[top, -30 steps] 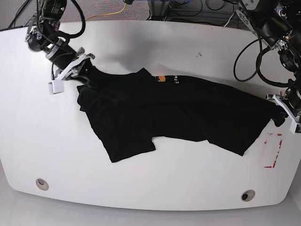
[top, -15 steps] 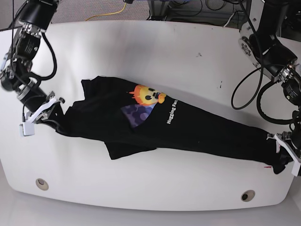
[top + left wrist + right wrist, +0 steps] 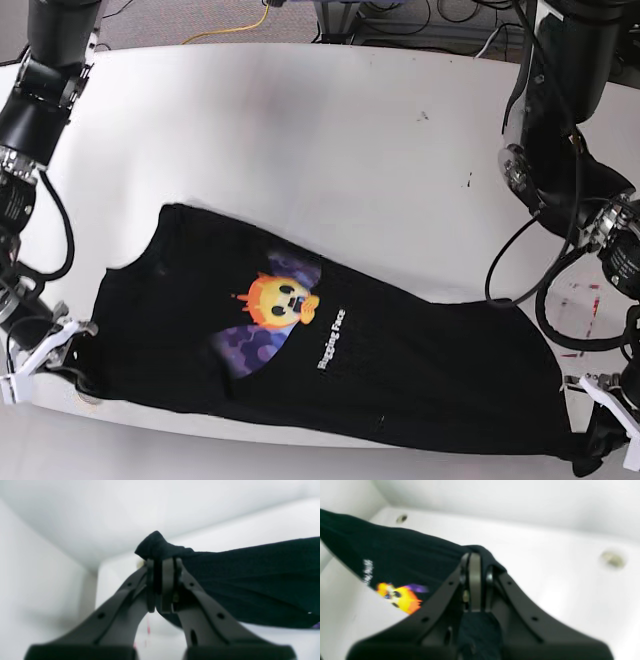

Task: Layout the t-shirt on the table in an organized manner, then fold the t-shirt properly
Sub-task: 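Lift the shirt with both grippers and flip it over in the air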

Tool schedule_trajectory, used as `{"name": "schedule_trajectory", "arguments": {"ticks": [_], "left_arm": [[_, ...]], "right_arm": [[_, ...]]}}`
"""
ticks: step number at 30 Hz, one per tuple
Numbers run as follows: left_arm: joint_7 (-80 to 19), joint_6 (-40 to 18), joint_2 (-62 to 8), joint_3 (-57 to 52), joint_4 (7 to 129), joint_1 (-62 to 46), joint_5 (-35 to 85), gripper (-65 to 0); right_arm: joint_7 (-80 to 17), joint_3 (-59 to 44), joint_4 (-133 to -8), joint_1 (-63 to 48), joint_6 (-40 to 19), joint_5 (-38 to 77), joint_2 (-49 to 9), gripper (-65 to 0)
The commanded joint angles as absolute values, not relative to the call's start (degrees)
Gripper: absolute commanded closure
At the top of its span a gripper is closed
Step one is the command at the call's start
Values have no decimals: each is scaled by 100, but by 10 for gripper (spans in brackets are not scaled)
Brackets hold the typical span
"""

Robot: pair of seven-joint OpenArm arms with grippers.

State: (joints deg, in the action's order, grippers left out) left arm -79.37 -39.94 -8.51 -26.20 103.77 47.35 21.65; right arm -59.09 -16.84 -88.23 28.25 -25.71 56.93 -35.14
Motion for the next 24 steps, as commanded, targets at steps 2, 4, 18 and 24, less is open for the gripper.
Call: {"name": "schedule_trajectory", "arguments": {"ticks": [2, 4, 18, 24], "left_arm": [[-7802, -3829, -620, -2589, 10440, 5279, 1965, 0], [-7802, -3635, -435, -2589, 10440, 5393, 1842, 0], [-7820, -3521, 22, -2563, 10255, 6642, 1420, 0], [-7820, -3530, -13, -2413, 10141, 6774, 1420, 0]], "right_arm": [[-5763, -1297, -8409, 3785, -2712, 5464, -3829, 0], [-5763, -1051, -8154, 4259, -2879, 5288, -3908, 0], [-5807, -22, -7301, 6607, -3389, 4312, -4145, 0], [-6018, -48, -7336, 6651, -3389, 4312, -4180, 0]]}}
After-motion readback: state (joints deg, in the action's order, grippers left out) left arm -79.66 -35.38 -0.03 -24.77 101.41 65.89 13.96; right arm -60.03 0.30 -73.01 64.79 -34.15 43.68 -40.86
